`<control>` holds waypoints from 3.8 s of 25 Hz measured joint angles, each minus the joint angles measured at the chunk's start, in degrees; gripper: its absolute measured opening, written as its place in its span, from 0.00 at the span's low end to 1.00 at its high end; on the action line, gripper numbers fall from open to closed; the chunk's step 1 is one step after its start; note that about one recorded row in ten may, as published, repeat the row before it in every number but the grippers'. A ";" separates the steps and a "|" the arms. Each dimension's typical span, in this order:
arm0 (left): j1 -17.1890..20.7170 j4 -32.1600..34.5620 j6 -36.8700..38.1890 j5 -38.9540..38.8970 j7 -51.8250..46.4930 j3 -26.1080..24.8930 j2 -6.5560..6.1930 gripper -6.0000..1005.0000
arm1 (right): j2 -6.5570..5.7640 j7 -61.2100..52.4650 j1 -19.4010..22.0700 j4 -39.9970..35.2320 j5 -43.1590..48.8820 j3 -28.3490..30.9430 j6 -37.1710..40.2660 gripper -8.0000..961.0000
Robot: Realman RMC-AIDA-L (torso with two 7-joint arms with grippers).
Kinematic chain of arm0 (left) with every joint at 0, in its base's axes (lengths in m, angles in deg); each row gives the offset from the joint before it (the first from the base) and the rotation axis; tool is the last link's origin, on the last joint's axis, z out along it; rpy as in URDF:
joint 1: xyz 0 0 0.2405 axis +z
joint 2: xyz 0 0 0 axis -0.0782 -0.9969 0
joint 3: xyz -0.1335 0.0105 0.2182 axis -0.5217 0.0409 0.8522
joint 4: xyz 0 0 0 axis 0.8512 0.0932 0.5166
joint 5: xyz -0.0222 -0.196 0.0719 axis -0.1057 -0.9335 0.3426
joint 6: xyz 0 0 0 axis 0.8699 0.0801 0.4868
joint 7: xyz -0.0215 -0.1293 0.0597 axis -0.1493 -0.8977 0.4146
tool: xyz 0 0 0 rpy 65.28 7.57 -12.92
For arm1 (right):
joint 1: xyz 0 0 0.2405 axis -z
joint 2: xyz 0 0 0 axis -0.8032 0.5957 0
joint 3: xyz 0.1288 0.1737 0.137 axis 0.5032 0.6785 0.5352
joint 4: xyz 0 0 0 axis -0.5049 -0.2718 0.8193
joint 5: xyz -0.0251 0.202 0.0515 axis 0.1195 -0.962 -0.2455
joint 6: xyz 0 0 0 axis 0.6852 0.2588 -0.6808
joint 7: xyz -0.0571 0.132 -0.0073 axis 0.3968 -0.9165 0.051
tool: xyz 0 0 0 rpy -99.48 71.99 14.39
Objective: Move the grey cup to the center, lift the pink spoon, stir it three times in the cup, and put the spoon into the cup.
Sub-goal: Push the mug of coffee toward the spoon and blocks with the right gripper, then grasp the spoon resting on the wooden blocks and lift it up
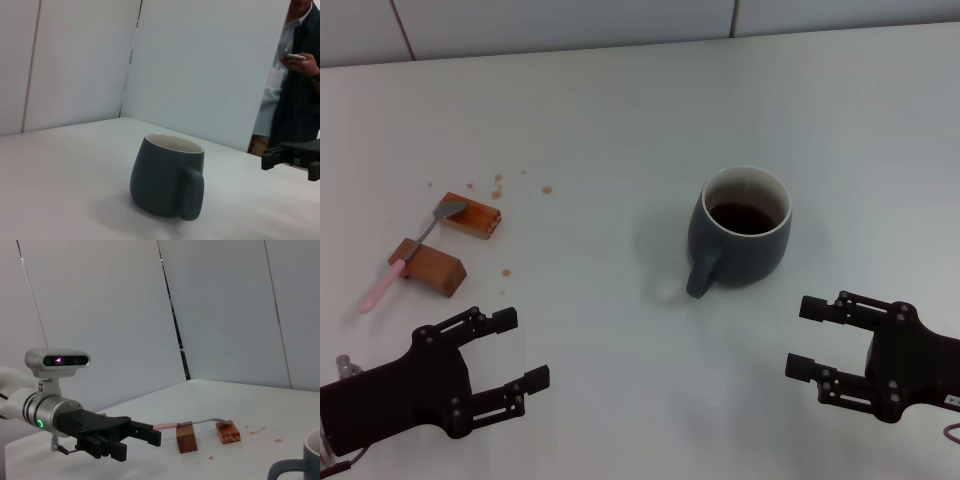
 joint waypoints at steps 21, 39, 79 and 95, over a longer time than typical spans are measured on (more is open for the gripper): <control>0.08 0.00 -0.13 0.00 0.00 0.41 0.07 0.81 | -0.12 27.55 3.29 16.32 -23.33 10.86 -6.43 0.53; -0.25 0.00 -0.21 -0.26 0.07 0.44 0.11 0.81 | 0.14 49.73 -8.64 34.29 -23.86 18.63 -27.73 0.01; -1.18 0.25 0.13 0.01 0.09 0.44 0.00 0.81 | 0.34 52.56 -19.93 45.46 -19.20 19.55 -36.34 0.07; -0.90 0.44 0.07 -0.35 0.09 0.41 -0.09 0.81 | -0.22 52.34 -3.53 36.15 2.21 20.02 -2.53 0.11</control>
